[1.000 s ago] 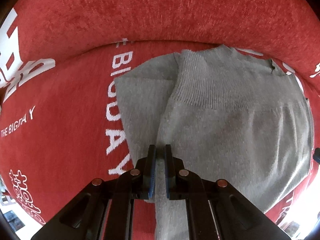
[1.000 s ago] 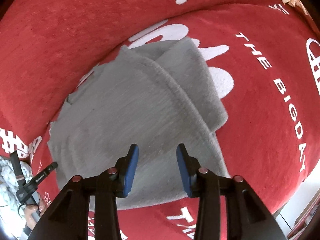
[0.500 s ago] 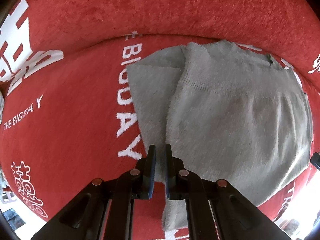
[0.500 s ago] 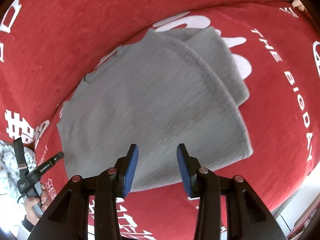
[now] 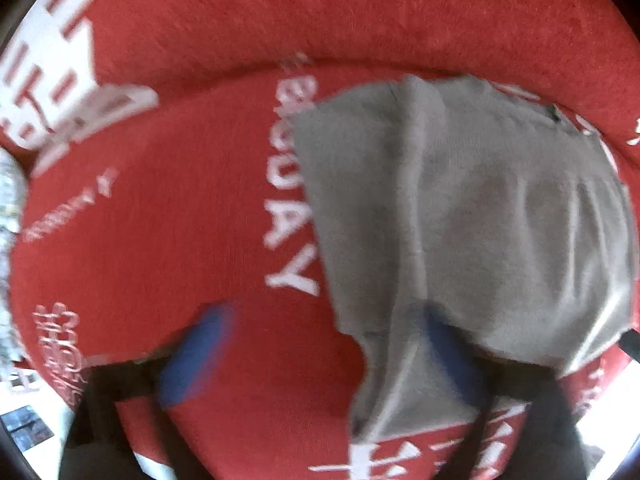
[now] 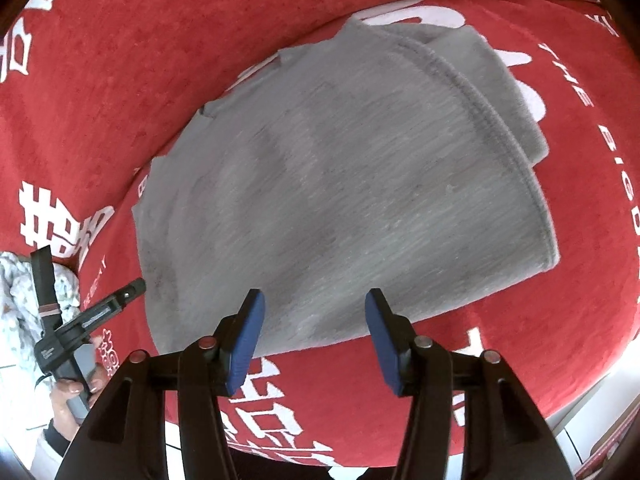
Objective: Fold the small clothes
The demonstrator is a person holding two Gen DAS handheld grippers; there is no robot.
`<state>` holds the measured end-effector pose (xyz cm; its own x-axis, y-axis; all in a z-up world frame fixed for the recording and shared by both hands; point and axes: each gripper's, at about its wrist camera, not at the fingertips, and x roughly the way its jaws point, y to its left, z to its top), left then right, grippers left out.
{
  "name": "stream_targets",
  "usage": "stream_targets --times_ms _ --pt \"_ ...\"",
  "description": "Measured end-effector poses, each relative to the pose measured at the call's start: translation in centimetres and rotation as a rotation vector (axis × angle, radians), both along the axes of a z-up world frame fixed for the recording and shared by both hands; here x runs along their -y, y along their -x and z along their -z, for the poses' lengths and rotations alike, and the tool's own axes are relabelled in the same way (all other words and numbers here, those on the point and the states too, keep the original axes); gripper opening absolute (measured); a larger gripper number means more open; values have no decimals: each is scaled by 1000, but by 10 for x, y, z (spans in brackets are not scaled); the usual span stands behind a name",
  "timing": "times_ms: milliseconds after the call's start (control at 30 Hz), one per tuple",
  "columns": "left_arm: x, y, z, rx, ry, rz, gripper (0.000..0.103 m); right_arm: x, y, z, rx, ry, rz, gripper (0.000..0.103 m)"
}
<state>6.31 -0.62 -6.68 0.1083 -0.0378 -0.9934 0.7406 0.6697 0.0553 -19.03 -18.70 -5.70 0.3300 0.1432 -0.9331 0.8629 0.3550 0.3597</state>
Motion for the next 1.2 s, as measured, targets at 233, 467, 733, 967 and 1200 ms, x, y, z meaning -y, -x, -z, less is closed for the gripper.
stream_targets --times_ms 233,467,733,967,1200 --pt "-2 3 -3 -11 -6 21 103 -14 -11 3 7 -28 -20 58" --pt "-6 -6 0 -4 -28 3 103 -30 -25 7 32 -59 -46 70" --pt "-13 -17 6 -36 -34 -20 103 -46 -38 17 66 -117 -52 73" --pt "-20 -26 18 -64 -31 -36 103 -57 -43 27 91 -171 -33 73" --pt "-34 -40 31 -156 -6 -59 103 -64 -41 41 159 -243 42 73"
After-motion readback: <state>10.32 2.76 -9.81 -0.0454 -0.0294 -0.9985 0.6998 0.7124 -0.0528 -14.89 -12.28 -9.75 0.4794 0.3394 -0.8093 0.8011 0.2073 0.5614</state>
